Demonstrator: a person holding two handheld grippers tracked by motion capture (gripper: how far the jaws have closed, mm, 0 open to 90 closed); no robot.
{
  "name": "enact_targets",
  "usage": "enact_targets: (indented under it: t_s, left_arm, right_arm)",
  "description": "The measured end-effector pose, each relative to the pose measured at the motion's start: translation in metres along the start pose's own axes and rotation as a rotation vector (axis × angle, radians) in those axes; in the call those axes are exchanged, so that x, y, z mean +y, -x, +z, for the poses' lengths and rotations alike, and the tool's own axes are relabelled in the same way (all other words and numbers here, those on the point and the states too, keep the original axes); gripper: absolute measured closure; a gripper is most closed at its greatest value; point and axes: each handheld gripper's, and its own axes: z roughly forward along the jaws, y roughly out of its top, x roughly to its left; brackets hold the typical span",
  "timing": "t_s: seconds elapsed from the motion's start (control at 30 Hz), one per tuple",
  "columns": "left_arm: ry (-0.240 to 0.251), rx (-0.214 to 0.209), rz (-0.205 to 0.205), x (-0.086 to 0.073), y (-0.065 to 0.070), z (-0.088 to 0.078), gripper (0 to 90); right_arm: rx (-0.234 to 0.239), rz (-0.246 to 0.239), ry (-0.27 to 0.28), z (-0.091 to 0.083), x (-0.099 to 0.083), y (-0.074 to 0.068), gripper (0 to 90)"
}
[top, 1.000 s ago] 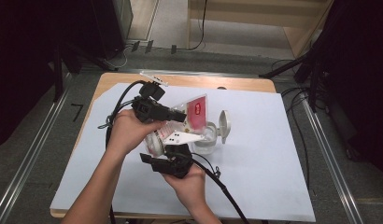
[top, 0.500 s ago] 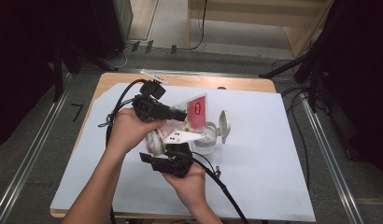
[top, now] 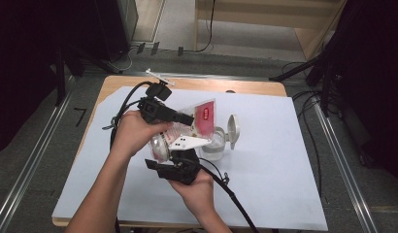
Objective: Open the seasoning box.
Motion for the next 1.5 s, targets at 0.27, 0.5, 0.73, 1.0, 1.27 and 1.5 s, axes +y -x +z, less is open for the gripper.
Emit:
enact_targets:
  t_s: [0.27, 0.5, 0.73, 1.0, 1.27, 1.5]
  left_arm:
    - [-0.020, 0.013, -0.001, 0.003, 0.001, 0.000, 80.5]
    - [-0.050, 0.024, 0.021, 0.014, 0.003, 0.000, 80.2]
    - [-0.060, 0.041, 0.089, 0.017, 0.003, 0.000, 80.3]
    - [-0.044, 0.025, 0.111, 0.016, -0.001, 0.000, 80.4]
    - [-0.057, 0.028, 0.109, 0.014, -0.001, -0.001, 80.4]
    - [-0.032, 0.043, 0.103, 0.014, 0.002, 0.001, 79.4]
  right_arm:
    - [0.013, 0.009, -0.001, -0.001, 0.001, 0.000, 62.0]
    - [0.008, 0.020, 0.013, -0.001, 0.007, 0.002, 60.9]
    - [-0.017, 0.026, 0.030, 0.006, 0.008, 0.002, 60.7]
    - [-0.054, 0.032, 0.038, 0.011, 0.010, 0.003, 61.8]
    - [-0.069, 0.034, 0.036, 0.014, 0.007, 0.000, 62.3]
    - [-0.030, 0.058, 0.040, 0.011, 0.008, 0.001, 60.8]
